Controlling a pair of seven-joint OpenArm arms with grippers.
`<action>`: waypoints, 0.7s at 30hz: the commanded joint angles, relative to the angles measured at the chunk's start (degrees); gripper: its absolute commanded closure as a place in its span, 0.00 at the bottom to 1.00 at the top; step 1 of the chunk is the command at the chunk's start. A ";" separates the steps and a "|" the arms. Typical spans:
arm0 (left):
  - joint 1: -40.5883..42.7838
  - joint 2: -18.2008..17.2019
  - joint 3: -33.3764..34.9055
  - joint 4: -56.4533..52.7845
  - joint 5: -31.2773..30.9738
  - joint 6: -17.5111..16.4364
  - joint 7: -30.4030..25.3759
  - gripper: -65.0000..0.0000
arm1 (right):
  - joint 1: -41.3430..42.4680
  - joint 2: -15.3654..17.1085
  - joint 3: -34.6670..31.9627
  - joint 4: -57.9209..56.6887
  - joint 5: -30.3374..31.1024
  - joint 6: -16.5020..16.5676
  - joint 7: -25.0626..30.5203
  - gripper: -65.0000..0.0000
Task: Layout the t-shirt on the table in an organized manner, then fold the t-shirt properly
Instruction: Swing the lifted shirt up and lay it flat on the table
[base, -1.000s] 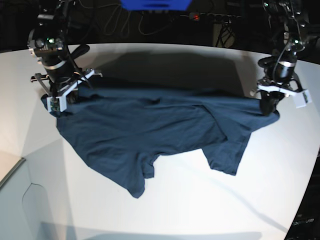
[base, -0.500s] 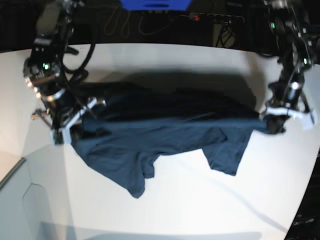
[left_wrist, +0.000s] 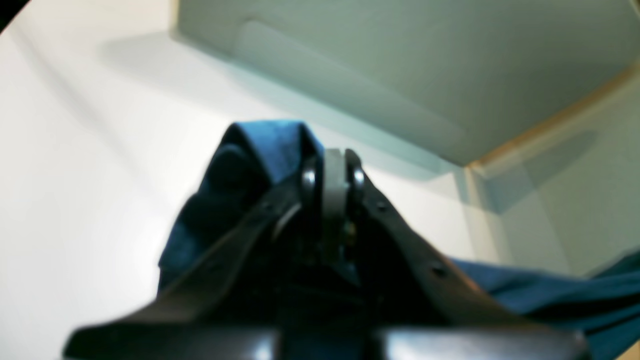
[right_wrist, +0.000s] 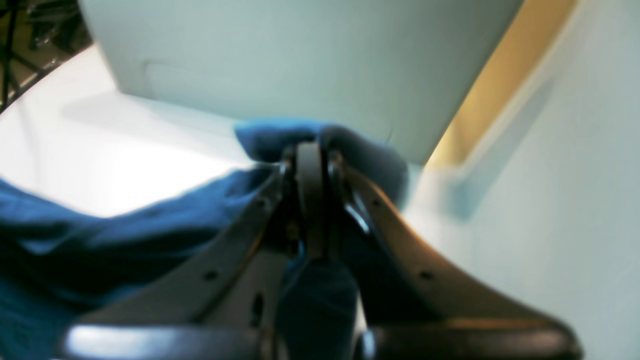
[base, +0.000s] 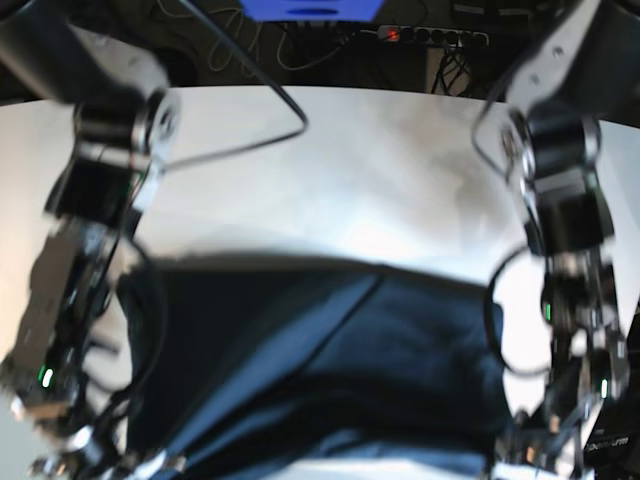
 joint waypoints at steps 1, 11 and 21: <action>-6.09 -0.41 0.95 -0.77 -0.75 -0.33 -1.98 1.00 | 4.73 0.20 -0.16 -0.46 0.89 0.02 1.88 1.00; -30.01 -0.59 8.16 -10.97 -0.84 -0.33 -6.11 1.00 | 26.19 4.86 0.28 -10.39 0.89 -0.06 5.04 1.00; -17.79 -4.28 7.98 -0.24 -1.36 -0.33 -5.93 1.00 | 12.91 4.51 0.45 -1.69 1.15 -0.06 6.19 1.00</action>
